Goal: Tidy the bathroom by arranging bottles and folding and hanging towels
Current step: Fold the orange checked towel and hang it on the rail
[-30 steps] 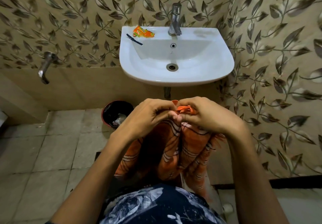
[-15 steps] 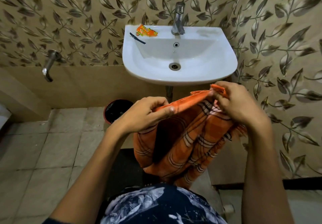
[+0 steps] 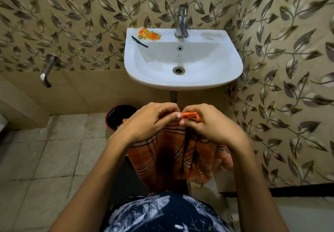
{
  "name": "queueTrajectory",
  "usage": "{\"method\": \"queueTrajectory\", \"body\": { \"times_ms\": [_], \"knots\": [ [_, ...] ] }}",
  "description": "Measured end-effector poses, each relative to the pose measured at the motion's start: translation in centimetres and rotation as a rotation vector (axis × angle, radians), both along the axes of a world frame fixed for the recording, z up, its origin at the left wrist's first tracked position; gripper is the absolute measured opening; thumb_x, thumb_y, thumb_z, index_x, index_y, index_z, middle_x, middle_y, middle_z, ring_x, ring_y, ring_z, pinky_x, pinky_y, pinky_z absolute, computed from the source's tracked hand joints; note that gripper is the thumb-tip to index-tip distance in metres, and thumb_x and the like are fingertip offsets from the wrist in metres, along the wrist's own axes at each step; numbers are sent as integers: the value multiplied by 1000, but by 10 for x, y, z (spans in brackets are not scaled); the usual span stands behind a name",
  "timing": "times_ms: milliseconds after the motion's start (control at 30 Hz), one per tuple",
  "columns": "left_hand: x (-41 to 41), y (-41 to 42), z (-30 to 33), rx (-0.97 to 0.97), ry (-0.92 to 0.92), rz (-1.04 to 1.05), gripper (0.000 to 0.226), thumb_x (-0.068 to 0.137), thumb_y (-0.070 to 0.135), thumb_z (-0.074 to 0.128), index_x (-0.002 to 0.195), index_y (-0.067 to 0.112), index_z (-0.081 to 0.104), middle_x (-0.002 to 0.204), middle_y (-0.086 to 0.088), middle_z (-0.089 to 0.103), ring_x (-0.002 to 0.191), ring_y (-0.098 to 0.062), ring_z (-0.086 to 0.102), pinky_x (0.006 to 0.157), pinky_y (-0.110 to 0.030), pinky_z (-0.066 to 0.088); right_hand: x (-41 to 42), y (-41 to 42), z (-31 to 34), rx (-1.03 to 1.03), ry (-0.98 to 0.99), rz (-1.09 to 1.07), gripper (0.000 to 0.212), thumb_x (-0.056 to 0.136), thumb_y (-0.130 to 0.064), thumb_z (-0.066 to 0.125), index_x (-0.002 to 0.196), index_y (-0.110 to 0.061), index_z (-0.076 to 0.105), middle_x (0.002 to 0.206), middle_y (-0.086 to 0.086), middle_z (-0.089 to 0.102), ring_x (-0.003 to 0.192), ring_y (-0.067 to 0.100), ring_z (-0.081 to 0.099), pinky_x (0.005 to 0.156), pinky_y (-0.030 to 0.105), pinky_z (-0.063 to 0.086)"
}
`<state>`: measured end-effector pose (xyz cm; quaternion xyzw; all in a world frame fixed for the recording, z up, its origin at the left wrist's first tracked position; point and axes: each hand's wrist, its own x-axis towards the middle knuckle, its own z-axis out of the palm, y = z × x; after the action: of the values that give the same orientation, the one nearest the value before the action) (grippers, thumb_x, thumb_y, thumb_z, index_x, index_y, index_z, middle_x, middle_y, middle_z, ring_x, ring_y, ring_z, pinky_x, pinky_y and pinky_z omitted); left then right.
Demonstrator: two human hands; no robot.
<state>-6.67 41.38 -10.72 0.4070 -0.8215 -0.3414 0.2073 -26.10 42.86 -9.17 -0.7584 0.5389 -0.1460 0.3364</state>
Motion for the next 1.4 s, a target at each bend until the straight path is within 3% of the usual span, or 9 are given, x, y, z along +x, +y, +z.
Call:
{"method": "queueTrajectory", "body": {
  "times_ms": [267,467,567,700,933,1067,1200,1300,1400],
  "knots": [
    [22,-3,2,187,-16,30,50,74,64,56,77,15,62,73,-10,62,69,-26,59,68,-50,49,-17,-6,-9,-36,-114,-66,19,90,-45,55,80,-28,56,68,4,65,59,24,63,51,28,49],
    [32,-6,8,154,64,80,32,86,51,54,78,23,64,75,0,67,68,-14,64,61,-36,51,-32,-11,-9,-65,-98,-141,22,89,-52,51,83,-31,58,82,-6,65,70,8,63,55,19,51],
    [28,-6,9,121,41,61,33,87,53,48,83,25,65,79,0,67,73,-14,64,67,-43,53,-28,-10,-10,-76,-62,-165,9,92,-44,52,95,-37,57,93,-16,64,87,4,60,74,26,49],
    [21,-6,9,102,31,20,29,88,49,48,85,26,65,79,6,66,76,-10,63,70,-42,52,-4,-1,-2,-36,-156,-49,36,86,-51,57,121,-54,47,116,-17,61,104,3,57,88,28,48],
    [23,-4,4,218,245,197,27,69,45,71,80,21,68,76,2,69,67,-6,64,60,-17,50,4,-4,-6,-149,-47,-110,22,91,-41,56,81,-23,64,66,-7,61,58,5,55,54,21,39],
    [26,-2,0,277,286,216,29,73,40,67,85,14,71,82,-5,73,79,-20,69,73,-28,54,-8,-5,-7,-137,-101,-186,23,91,-41,56,78,-24,61,59,-12,60,45,15,59,42,14,40],
    [20,-1,-2,301,388,298,21,82,34,62,86,15,71,84,-6,73,80,-17,68,69,-25,55,-7,-5,-8,-159,-205,-279,24,89,-53,52,84,-30,59,72,-10,63,60,13,62,52,30,55],
    [8,2,-4,317,489,396,14,87,21,62,78,13,69,73,-2,72,69,-9,68,57,-18,52,4,-2,-12,-202,-250,-431,40,85,-66,41,79,-28,54,68,-8,59,62,5,56,63,29,48],
    [-8,7,-6,371,608,511,15,85,14,65,71,10,68,63,-1,70,57,-11,68,49,-19,51,20,-2,-13,-17,-452,-653,39,94,-53,39,74,-22,51,66,-6,53,64,10,53,60,27,43]
  ]
}}
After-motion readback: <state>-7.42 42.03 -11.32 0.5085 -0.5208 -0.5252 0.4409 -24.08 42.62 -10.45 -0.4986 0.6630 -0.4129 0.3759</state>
